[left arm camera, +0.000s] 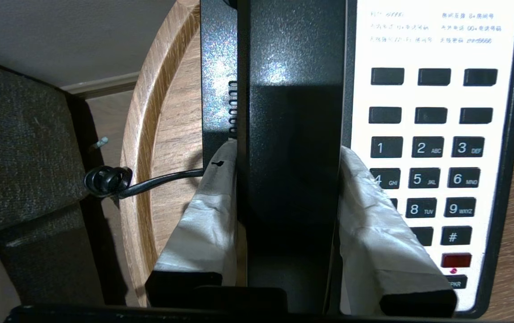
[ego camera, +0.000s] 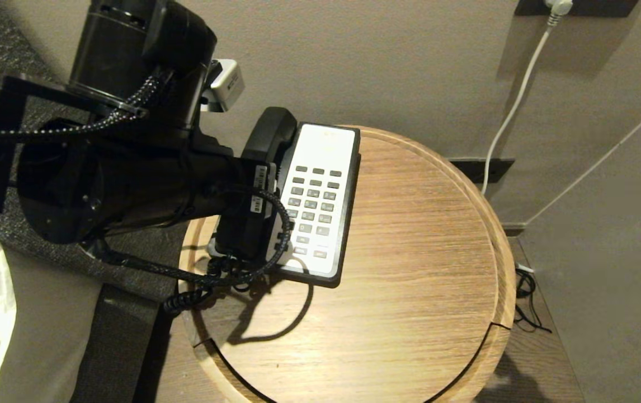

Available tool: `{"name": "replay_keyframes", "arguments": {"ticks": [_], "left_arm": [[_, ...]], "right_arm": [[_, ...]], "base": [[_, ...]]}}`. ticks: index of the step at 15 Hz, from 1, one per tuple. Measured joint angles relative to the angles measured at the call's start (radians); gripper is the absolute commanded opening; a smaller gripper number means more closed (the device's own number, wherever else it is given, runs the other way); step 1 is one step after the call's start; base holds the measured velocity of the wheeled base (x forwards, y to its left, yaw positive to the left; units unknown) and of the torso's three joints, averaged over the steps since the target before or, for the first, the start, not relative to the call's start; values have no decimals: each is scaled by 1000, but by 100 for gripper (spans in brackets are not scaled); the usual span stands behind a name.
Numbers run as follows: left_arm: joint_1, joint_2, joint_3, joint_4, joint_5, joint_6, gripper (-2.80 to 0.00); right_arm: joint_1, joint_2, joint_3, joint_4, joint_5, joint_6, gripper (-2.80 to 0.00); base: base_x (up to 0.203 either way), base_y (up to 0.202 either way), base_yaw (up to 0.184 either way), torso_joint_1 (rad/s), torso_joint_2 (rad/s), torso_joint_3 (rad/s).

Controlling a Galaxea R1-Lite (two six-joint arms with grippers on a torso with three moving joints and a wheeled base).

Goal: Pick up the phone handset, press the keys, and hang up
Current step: Put the handset back

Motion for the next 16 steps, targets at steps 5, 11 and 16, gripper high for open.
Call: {"name": "replay_keyframes", "arguments": {"ticks": [5, 11, 16], "left_arm": [[0, 1, 22, -2, 1, -1, -280], [0, -1, 31, -2, 1, 8, -280], [-1, -1, 38, -5, -2, 11, 0]], "right_arm": [[0, 0, -2, 1, 0, 0, -280], [0, -1, 2, 2, 0, 0, -280], [-1, -2, 7, 4, 0, 0, -280]], "base": [[0, 0, 0, 0, 0, 0], [0, 0, 0, 0, 0, 0], [0, 0, 0, 0, 0, 0]]}}
